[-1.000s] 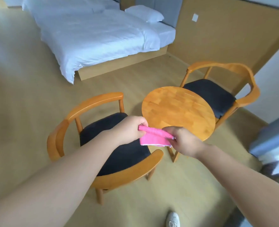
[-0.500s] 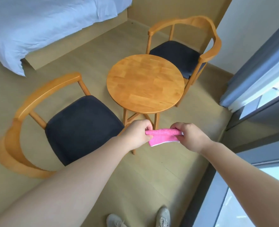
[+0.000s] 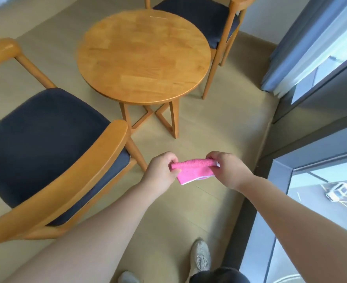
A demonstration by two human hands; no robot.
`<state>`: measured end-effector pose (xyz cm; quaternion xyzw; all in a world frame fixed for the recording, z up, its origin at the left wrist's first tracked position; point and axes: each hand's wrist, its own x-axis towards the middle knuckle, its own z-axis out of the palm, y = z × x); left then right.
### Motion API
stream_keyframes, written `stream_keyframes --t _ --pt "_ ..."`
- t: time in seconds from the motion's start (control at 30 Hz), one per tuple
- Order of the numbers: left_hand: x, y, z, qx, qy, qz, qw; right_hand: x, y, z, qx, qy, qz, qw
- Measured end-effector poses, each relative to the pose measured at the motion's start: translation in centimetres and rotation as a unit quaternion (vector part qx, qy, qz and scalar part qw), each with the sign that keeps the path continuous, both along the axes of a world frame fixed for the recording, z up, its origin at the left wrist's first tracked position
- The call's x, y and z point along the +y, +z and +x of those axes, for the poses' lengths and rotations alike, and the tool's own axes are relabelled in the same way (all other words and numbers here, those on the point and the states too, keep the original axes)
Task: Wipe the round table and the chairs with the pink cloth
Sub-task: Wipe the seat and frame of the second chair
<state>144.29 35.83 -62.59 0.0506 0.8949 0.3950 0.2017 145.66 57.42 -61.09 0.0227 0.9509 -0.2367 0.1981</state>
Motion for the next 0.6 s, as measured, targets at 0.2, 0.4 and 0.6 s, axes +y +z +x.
stream_keyframes --t 0.2,0.4,0.6 --pt "-0.4 -14.3 0.5 0.010 0.032 0.028 0.999 -1.2 -13.8 -0.3 -0.004 -0.013 0.005 1.000" --pt "-2.7 -26.0 -0.9 0.081 0.095 0.063 0.990 -3.6 -26.7 -4.0 0.060 -0.004 -0.021 0.998" --pt "-5.9 -31.3 -2.5 0.189 0.108 0.049 0.975 -8.4 -33.8 -7.0 0.141 -0.028 -0.083 0.986"
